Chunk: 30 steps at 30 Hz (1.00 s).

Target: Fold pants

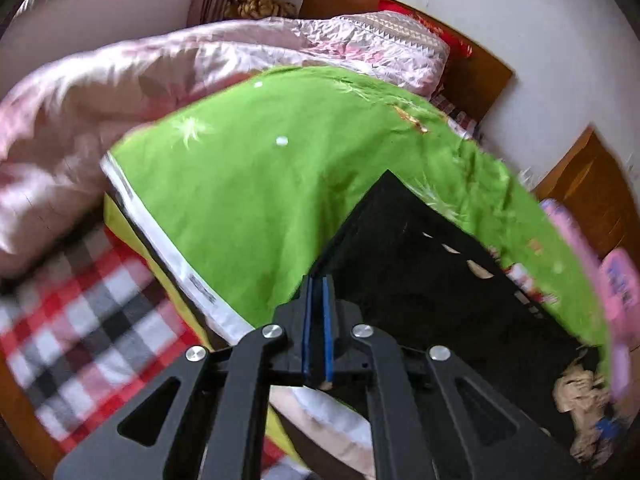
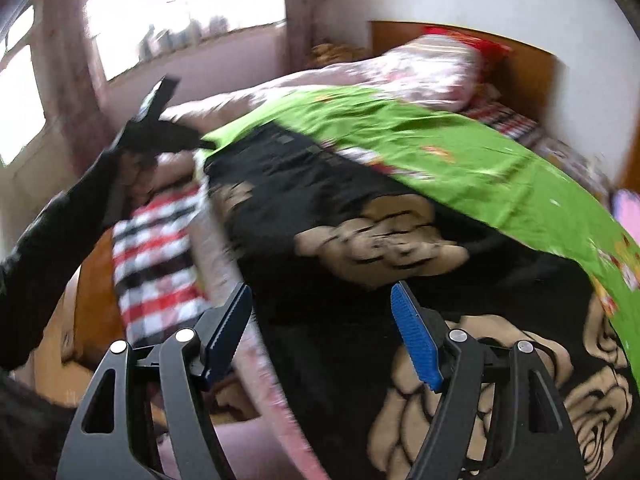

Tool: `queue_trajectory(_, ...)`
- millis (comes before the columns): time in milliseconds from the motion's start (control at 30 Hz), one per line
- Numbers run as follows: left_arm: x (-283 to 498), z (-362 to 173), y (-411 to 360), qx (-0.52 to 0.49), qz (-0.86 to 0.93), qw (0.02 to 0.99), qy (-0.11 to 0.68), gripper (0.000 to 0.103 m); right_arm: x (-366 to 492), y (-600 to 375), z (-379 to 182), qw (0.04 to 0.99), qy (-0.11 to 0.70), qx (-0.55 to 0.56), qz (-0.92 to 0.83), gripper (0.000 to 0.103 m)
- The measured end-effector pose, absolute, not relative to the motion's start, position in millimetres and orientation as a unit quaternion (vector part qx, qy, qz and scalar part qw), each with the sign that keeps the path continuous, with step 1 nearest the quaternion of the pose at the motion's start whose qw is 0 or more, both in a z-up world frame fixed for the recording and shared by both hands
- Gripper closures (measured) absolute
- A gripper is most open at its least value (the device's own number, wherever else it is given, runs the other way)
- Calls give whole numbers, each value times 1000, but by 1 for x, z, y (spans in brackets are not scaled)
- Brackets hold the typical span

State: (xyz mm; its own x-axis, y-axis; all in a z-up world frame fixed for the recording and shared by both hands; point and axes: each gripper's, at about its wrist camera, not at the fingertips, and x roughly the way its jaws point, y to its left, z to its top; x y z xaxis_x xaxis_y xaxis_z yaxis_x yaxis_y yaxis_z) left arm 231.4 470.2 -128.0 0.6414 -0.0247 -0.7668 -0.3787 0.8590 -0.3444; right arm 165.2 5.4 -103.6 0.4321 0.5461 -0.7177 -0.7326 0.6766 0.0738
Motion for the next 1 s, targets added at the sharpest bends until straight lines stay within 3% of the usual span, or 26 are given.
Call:
queue_trajectory(133, 223, -119, 466, -262, 95, 881, 383, 72, 182, 19, -94, 834, 359, -168, 383, 32)
queue_trajectory(267, 237, -91, 445, -208, 74, 900, 377, 46, 232, 36, -89, 816, 365, -195, 403, 32)
queue_trajectory(367, 257, -84, 429, -165, 53, 907, 385, 40, 267, 48, -102, 792, 383, -214, 424, 37)
queue_trajectory(533, 292, -97, 404, -82, 31, 906, 414, 39, 303, 64, -123, 759, 412, -230, 449, 54)
queue_trajectory(800, 305, -106, 412, -75, 24, 905, 417, 39, 328, 77, -140, 728, 442, -217, 477, 59)
queue_trajectory(833, 305, -107, 413, -70, 25, 905, 420, 39, 328, 79, -145, 719, 450, -217, 483, 72)
queue_trajectory(900, 305, -109, 417, -67, 21, 904, 422, 39, 326, 79, -147, 712, 453, -211, 493, 83)
queue_trajectory(933, 305, -108, 418, -62, 17, 905, 421, 39, 323, 78, -144, 717, 443, -210, 495, 97)
queue_trajectory(1000, 304, -105, 421, -42, 15, 910, 412, 39, 318, 75, -134, 740, 415, -212, 485, 97)
